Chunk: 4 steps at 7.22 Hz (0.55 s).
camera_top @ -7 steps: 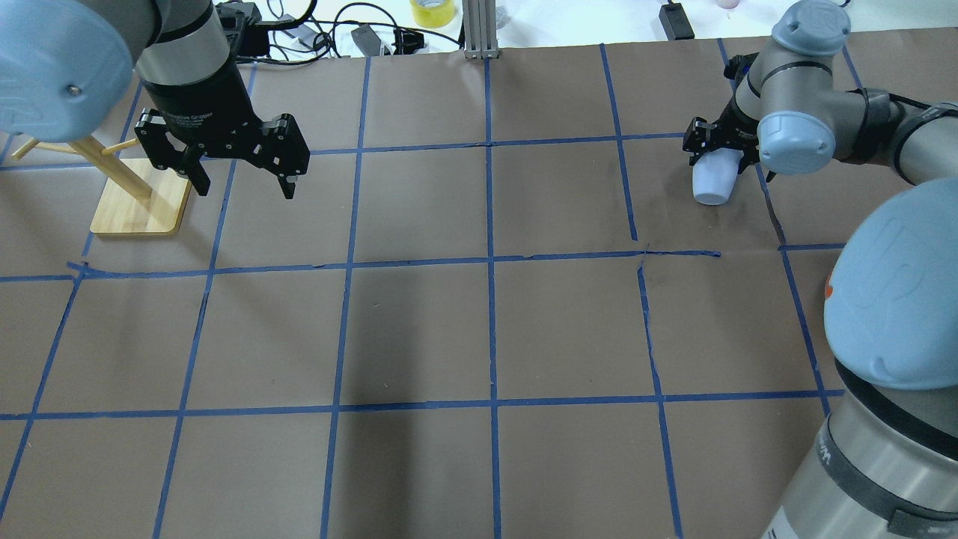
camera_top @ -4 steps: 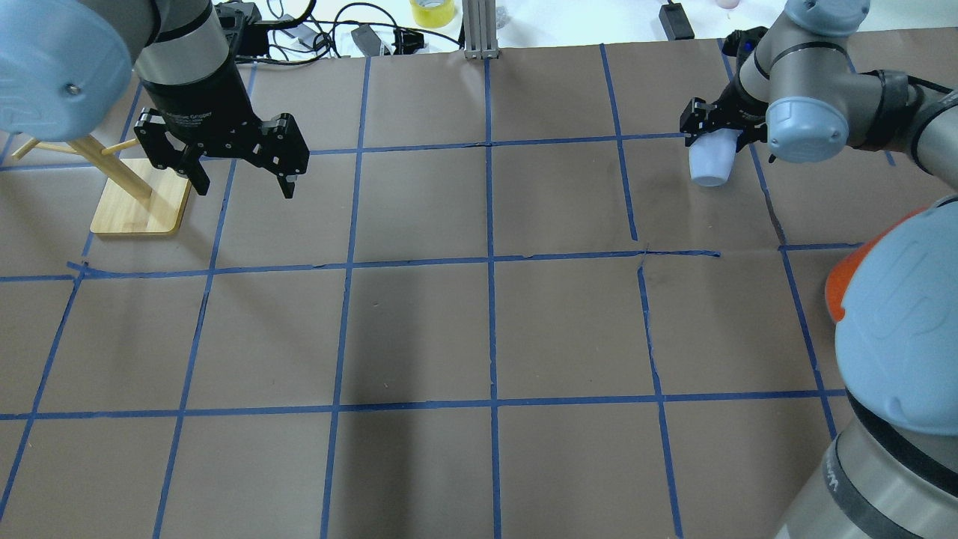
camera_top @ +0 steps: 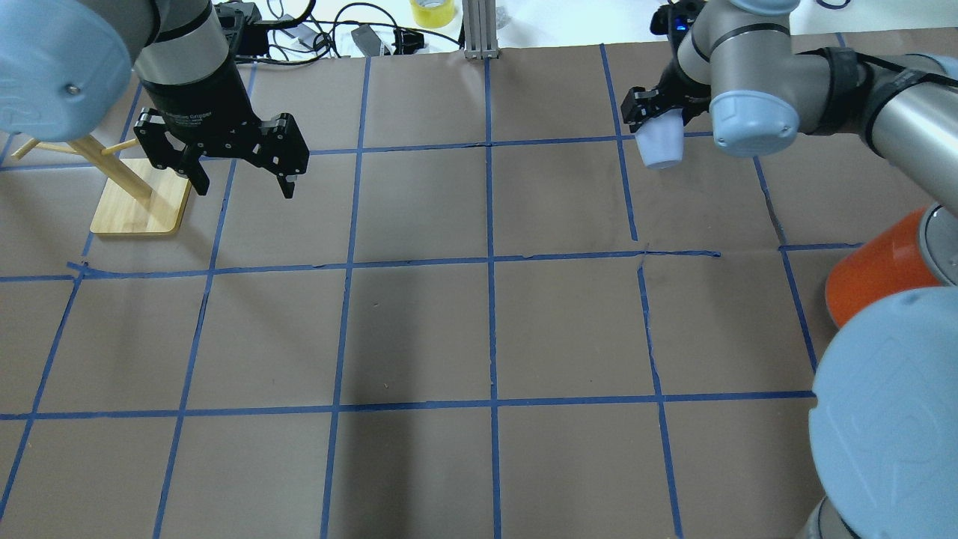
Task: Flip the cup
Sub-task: 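Lift the cup with the right gripper and carry it toward the table center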
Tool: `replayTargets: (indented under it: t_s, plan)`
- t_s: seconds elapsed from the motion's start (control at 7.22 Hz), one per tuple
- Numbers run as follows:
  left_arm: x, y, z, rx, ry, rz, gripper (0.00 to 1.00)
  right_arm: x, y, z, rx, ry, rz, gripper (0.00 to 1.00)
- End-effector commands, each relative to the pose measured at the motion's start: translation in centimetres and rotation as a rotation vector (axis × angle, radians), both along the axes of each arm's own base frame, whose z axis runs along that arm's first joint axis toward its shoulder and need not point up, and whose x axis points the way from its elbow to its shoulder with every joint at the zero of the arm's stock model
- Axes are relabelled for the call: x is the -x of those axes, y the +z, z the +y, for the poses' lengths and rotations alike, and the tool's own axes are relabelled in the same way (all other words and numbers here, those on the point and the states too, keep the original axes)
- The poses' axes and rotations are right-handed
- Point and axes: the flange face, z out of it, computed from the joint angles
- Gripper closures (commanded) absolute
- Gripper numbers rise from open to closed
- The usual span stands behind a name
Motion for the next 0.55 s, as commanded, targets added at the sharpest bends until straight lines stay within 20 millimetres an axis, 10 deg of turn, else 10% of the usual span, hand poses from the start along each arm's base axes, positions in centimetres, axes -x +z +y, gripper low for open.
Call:
replayTargets:
  t_s: [0.0, 0.42]
  plan:
    - [0.0, -0.1, 0.0, -0.002, 0.0, 0.0, 0.0, -8.2, 0.9, 1.7, 0.07, 0.145, 0.018, 0.54]
    - [0.0, 0.0, 0.0, -0.001, 0.0, 0.0, 0.0, -14.2, 0.8, 3.5, 0.167, 0.588, 0.158, 0.56]
